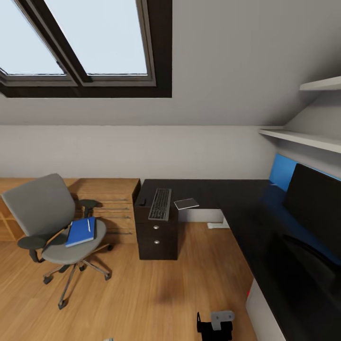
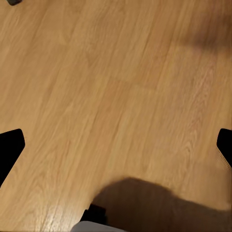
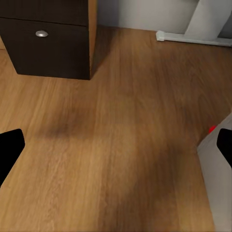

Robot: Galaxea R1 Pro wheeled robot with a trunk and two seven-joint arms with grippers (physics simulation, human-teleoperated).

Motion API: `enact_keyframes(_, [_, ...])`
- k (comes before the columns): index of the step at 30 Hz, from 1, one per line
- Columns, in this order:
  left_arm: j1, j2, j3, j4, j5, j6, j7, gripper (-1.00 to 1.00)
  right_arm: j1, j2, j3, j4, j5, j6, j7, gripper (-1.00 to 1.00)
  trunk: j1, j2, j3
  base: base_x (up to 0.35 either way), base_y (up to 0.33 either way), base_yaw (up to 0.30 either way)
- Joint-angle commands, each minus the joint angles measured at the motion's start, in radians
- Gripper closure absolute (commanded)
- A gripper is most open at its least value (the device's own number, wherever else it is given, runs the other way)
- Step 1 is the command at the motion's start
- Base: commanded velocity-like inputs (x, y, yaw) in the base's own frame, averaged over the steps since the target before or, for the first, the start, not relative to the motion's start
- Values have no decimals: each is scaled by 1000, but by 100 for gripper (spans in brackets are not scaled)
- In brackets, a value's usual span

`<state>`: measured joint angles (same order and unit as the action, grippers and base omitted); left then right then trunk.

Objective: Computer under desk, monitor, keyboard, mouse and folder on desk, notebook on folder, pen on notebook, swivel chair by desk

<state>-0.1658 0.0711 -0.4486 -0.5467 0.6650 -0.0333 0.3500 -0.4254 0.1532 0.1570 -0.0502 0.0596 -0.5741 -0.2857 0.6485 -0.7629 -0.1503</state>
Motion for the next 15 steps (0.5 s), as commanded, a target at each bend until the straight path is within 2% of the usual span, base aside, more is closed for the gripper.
enact_keyframes(1, [-1, 2, -8, -1, 10, -3, 7, -100, -1, 0, 6, 1, 6, 0, -10, -100, 1, -1, -2, 333, 0, 0])
enact_keyframes(15, [-1, 1, -7, 1, 10, -3, 7, -100, -1, 0, 6, 1, 6, 0, -10, -100, 1, -1, -2, 333, 16, -12])
